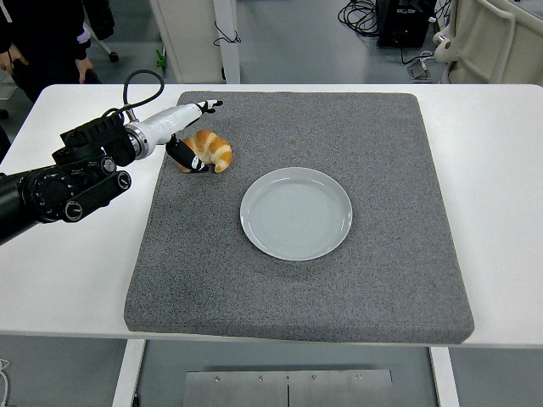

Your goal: Place the bread on the plate

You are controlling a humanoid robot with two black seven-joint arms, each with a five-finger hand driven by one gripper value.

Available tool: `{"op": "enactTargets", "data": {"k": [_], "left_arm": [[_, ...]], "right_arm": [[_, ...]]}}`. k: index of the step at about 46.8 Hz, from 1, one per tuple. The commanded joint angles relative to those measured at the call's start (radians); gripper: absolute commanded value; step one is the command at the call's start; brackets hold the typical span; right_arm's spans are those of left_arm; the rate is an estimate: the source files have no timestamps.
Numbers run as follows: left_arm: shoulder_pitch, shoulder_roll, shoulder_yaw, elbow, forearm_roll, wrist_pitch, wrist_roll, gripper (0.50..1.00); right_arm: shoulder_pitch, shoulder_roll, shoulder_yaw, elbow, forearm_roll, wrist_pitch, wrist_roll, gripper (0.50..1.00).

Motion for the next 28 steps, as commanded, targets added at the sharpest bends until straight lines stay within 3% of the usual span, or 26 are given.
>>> {"op": "enactTargets", "data": {"k": [1,13,18,28], "left_arm": [[0.002,-0.007,0.003,0.003,0.002,-0.001,0.002,0.969],[0.002,-0.02,0.026,0.023,0.0,-0.001,0.0,0.955],[0.002,-0.027,0.026,0.043,0.0,-0.001,-0.003,0.895],[0.002,-0.03,0.025,0.049,-0.001,-0.001,-0.005,0.846]], "right_arm": [[0.0,0.0,0.0,0.0,0.0,0.0,0.0,1.0],[0.0,0.0,0.0,0.0,0.0,0.0,0.0,1.0],[0.0,0.0,0.0,0.0,0.0,0.0,0.0,1.0],[0.0,0.0,0.0,0.0,0.0,0.0,0.0,1.0]]}}
